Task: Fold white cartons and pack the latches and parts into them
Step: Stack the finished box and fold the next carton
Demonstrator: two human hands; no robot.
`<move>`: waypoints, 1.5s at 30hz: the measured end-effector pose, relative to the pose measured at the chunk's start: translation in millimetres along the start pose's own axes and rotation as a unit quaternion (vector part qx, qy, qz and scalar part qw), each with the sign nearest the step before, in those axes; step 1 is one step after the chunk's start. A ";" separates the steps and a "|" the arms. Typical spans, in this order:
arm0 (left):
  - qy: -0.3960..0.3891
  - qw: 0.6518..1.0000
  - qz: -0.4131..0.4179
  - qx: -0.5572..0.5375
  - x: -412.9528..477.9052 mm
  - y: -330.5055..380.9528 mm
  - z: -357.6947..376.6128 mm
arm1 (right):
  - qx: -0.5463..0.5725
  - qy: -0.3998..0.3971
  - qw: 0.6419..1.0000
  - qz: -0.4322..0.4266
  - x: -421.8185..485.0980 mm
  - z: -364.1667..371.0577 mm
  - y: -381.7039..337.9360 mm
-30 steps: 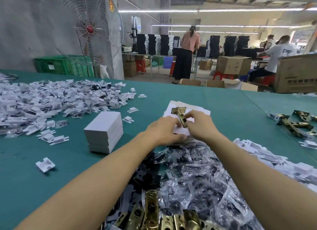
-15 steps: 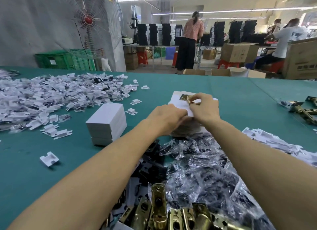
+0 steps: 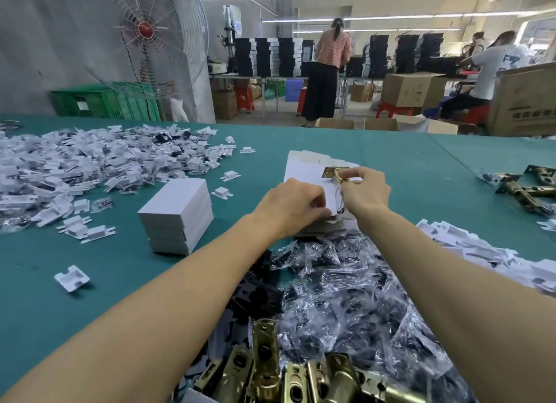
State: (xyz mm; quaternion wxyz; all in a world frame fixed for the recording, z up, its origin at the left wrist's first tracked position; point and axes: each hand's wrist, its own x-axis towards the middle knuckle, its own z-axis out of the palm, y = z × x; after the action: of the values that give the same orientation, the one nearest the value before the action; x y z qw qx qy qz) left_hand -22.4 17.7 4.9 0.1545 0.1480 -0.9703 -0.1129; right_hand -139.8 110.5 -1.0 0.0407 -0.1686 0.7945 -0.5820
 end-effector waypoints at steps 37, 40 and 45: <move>0.095 0.989 -0.046 0.100 14.5 11.9 12.9 | 0.146 0.040 0.986 0.071 -12.4 13.1 -16.3; 0.121 0.987 -0.049 0.095 11.3 12.1 12.8 | 0.130 0.012 0.988 0.080 -11.2 11.9 -13.5; 0.207 0.970 -0.112 -0.056 14.0 3.8 0.9 | 0.063 -0.032 0.997 0.044 -14.7 16.2 -11.2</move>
State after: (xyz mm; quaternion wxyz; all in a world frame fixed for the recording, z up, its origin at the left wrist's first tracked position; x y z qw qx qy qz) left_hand -36.4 16.9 8.8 0.3468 0.2666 -0.8866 -0.1505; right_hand -119.3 97.4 2.4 0.1024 -0.1488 0.7614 -0.6227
